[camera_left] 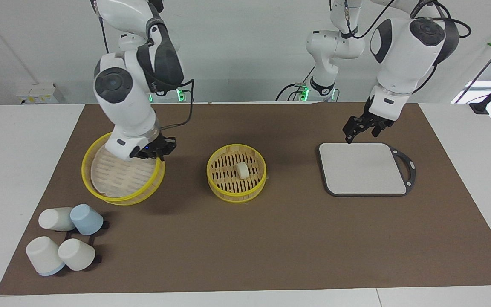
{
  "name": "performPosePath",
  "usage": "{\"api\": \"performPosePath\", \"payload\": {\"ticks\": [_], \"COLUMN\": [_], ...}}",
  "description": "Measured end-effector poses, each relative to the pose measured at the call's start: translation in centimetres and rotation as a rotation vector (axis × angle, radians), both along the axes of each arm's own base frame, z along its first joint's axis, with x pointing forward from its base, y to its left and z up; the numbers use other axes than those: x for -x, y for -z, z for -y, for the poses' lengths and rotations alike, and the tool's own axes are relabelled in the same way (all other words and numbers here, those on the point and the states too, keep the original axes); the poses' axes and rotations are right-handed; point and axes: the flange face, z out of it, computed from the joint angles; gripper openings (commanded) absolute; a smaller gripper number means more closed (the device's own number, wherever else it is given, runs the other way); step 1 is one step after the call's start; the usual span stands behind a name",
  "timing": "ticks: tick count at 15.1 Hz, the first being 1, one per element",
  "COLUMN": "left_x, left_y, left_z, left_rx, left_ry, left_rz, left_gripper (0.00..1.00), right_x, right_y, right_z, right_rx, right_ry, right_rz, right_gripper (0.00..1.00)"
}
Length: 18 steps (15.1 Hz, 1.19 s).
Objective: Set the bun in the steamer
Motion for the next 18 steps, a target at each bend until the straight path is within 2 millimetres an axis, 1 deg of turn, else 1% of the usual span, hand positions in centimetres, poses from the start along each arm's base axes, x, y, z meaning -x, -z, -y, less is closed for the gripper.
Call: {"api": "performPosePath", "payload": {"ticks": [1,3,4,5,6,8,9,10,14,16,18], "left_x": [0.0,0.3,0.5,0.8,1.1,1.8,2.1,2.5,3.1,3.0,2.4], "left_y": [-0.2,-0.7,-1.0,-1.4,-1.8,-2.6,-3.0,-3.3,-3.7,-3.2,-3.1], "left_z": [-1.5,-4.3,-5.4,-6.3,-7.1,-8.3,-8.4,-8.4,-8.0,-7.9,-7.8], "left_rx": [-0.001,-0.002,-0.001,-0.001,0.0,0.002,0.003,0.004,0.005,0.005,0.004], "left_ry": [0.02,0.066,0.089,0.109,0.125,0.141,0.145,0.147,0.156,0.158,0.162], "left_rz": [-0.005,-0.015,-0.02,-0.024,-0.028,-0.032,-0.035,-0.037,-0.052,-0.075,-0.09], "left_gripper": [1.0,1.0,1.0,1.0,1.0,1.0,1.0,1.0,1.0,1.0,1.0], "right_x": [0.7,3.1,4.3,5.3,6.1,6.9,7.2,7.4,7.4,8.2,9.2], "right_y": [0.1,0.8,1.3,1.9,2.8,4.8,5.8,6.6,8.5,9.7,10.8], "right_z": [-3.8,-11.8,-14.8,-17.3,-19.2,-22.4,-23.8,-24.7,-26.0,-26.9,-27.7], "right_rx": [-0.004,-0.017,-0.019,-0.019,-0.017,-0.025,-0.033,-0.037,-0.054,-0.064,-0.056], "right_ry": [0.018,0.056,0.072,0.084,0.097,0.11,0.108,0.107,0.099,0.084,0.078], "right_rz": [0.035,0.089,0.097,0.099,0.098,0.115,0.129,0.138,0.159,0.168,0.162], "right_gripper": [0.0,0.0,0.0,0.0,0.0,0.0,0.0,0.0,0.0,0.0,0.0]}}
